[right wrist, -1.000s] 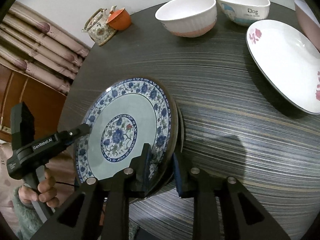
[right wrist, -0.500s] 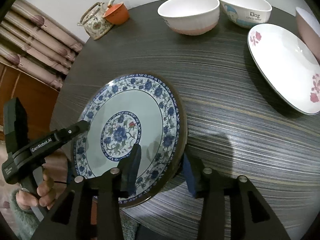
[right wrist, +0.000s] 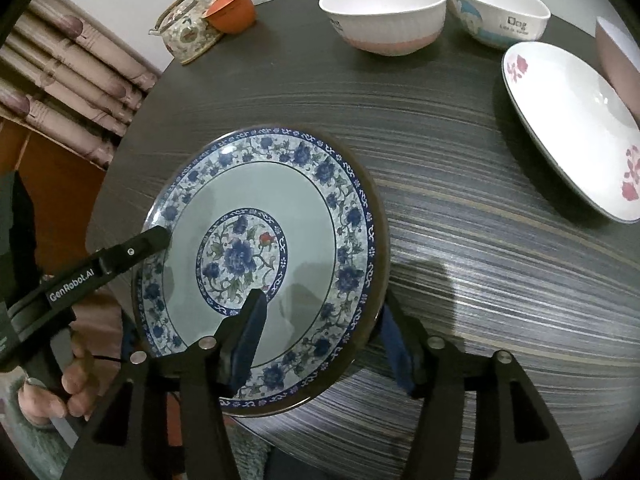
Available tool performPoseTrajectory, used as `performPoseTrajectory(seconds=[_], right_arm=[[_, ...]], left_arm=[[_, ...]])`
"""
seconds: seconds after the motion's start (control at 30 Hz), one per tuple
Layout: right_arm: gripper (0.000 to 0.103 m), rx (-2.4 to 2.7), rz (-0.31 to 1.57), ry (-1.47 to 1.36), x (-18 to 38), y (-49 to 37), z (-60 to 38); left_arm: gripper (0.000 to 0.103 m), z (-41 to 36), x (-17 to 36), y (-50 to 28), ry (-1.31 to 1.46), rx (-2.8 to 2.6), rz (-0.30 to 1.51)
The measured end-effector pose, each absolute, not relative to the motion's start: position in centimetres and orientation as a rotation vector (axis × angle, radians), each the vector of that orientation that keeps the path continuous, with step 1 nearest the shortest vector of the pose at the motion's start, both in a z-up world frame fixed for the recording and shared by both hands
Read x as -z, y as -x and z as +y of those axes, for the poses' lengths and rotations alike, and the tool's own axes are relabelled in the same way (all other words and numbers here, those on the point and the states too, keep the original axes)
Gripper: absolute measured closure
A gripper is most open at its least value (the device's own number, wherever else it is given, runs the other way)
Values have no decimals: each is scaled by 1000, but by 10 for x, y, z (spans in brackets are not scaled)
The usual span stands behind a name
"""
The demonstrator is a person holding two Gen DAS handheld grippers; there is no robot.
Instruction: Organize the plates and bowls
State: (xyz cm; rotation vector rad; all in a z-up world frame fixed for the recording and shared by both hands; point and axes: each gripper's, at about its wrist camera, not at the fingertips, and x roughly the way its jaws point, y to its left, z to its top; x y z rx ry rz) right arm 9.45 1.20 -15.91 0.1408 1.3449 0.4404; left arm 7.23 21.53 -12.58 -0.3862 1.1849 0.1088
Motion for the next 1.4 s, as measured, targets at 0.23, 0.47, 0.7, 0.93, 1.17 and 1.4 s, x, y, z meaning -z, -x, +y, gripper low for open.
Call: performPoseTrajectory(seconds=[0.23,0.47,0.7,0.93,1.17,1.4], right_arm=[[47,-445,1338,-152,162,-90,12],[45,-448,1324,-150,160,-86,10],[42,-444,1321,-133,158,-85,15],[42,-441,1301,-104,158,-84,17],[42,-419,1235,-71,150,-79,13],[42,-358,1120,-11,132,-71,0]], left_arm=[[77,209,125,-73,325,-131,1185],[69,208,121,-70,243,-182,1159],[69,207,115,-68,196,-215,1124],[69,208,108,-68,193,-235,1068],[68,203,107,-68,147,-265,1055],[68,202,105,-66,123,-287,1037]])
